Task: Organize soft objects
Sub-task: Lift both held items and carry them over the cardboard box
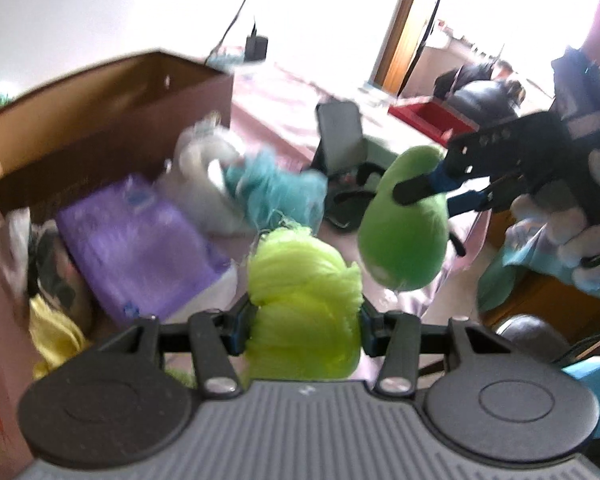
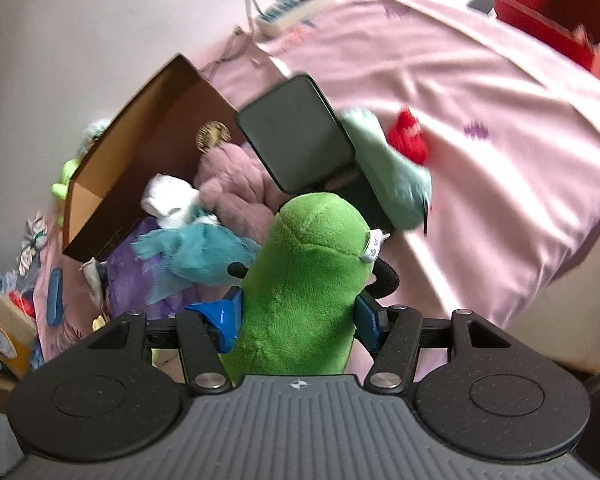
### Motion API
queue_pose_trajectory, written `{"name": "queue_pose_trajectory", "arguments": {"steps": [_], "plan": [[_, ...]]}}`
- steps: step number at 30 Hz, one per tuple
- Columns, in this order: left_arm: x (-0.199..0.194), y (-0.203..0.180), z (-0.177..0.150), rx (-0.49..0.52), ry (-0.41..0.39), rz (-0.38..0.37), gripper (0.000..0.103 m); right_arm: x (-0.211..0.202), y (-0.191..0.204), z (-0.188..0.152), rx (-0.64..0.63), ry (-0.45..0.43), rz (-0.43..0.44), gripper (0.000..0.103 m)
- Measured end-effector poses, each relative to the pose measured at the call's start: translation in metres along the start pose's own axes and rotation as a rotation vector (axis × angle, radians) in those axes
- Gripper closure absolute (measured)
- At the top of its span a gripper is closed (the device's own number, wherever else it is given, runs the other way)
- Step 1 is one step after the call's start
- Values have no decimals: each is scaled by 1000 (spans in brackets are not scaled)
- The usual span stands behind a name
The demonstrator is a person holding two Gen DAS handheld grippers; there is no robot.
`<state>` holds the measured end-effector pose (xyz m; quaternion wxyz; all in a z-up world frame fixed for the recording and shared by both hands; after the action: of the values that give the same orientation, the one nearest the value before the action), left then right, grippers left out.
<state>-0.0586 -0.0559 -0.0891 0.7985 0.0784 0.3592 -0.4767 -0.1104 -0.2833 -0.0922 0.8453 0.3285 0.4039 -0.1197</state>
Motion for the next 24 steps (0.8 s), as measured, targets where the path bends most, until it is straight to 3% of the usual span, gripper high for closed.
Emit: {"name": "queue_pose_trajectory", "arguments": {"steps": [9, 16, 24], "plan": [[-31, 15, 65, -31, -176, 35, 53, -38, 30, 51, -93, -142, 135, 60], [-41, 61, 123, -82, -268, 195, 53, -34, 76, 113, -212, -232, 268, 60], [-24, 116, 176, -177, -292, 367, 53, -3, 134, 188, -377, -348, 371, 60]]}}
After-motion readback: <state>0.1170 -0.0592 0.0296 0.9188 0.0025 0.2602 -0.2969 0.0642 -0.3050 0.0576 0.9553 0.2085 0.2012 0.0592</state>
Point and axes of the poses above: each gripper's, at about its wrist camera, not at the fingertips, and x roughly the way its jaws point, y to its left, z to its top, the point moved 6 cm from there along x, roughly the way its jaws point, and after that the axes turned 4 degrees about -y, right-handed, at the moved point
